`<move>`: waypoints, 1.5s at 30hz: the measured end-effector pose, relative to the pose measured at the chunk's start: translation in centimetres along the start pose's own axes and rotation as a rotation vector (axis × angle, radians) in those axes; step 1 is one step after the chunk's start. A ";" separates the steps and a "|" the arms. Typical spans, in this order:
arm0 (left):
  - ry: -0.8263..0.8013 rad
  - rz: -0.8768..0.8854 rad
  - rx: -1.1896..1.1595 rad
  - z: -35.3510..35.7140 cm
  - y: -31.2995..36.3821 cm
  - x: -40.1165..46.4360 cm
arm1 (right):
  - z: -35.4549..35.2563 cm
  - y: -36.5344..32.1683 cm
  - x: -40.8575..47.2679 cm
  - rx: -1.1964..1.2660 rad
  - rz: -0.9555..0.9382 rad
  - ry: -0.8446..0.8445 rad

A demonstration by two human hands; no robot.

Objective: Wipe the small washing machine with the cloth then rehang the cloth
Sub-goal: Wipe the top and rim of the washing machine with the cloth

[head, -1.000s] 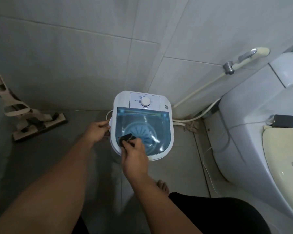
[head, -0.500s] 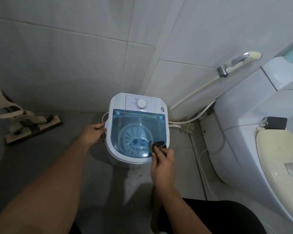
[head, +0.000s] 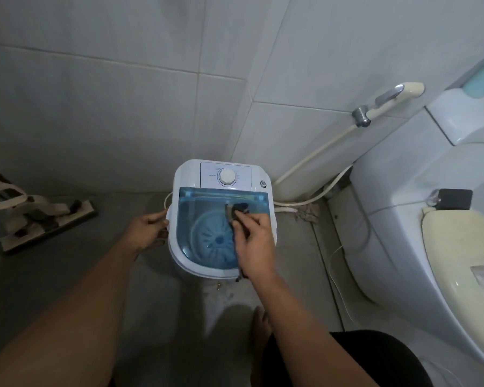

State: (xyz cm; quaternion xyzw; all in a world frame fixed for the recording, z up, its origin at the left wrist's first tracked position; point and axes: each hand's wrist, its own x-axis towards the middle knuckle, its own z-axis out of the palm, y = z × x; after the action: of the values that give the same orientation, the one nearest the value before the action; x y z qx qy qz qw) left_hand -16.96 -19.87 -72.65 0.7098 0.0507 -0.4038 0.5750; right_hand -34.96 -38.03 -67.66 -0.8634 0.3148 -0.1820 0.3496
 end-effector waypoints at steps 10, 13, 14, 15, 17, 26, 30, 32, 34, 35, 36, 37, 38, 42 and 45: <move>0.000 -0.008 -0.004 0.1 0.2 0.0 | -0.3 2.5 -5.4 -0.181 -0.068 -0.012; -0.004 -0.012 -0.015 -0.2 -0.1 0.4 | -0.4 2.8 -5.3 -0.196 -0.111 -0.094; -0.003 -0.013 -0.014 -0.2 -0.1 0.3 | -0.6 3.1 -4.7 -0.189 -0.107 -0.083; -0.004 -0.012 -0.015 -0.1 0.0 0.2 | -0.7 3.4 -3.8 -0.173 -0.091 -0.058; -0.003 -0.010 -0.025 0.0 0.0 0.0 | -0.9 3.4 -1.6 -0.142 -0.023 0.006; 0.015 -0.008 -0.056 0.2 0.0 -0.1 | -0.3 1.8 9.1 -0.233 0.160 0.111; 0.018 -0.009 -0.062 0.2 0.1 -0.3 | 1.1 1.0 8.9 -0.240 0.152 0.126; 0.016 -0.007 -0.055 0.2 0.2 -0.3 | 2.6 0.0 8.0 -0.268 0.119 0.109; 0.013 -0.004 -0.058 0.3 0.3 -0.5 | 4.4 -1.7 7.0 -0.292 0.073 0.074; 0.015 -0.003 -0.057 0.3 0.3 -0.6 | 5.3 -2.6 6.6 -0.291 0.038 0.041; 0.016 -0.002 -0.055 0.3 0.3 -0.5 | 6.1 -3.4 6.4 -0.296 -0.023 -0.011; 0.014 0.000 -0.055 0.3 0.3 -0.6 | 6.7 -4.2 6.3 -0.306 -0.112 -0.079; 0.012 0.002 -0.055 0.3 0.3 -0.6 | 7.0 -4.8 6.5 -0.307 -0.218 -0.160; 0.006 0.003 -0.060 0.1 0.2 -0.4 | 6.3 -6.6 11.1 -0.239 -0.393 -0.347; 0.000 0.011 -0.038 0.0 -0.1 -0.1 | 6.0 -7.5 16.4 -0.250 -0.316 -0.144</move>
State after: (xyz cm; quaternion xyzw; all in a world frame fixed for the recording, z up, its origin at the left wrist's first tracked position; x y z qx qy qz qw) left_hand -17.13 -19.81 -72.63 0.6989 0.0543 -0.3996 0.5906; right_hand -16.54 -41.93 -64.83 -0.9495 0.1699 -0.1321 0.2284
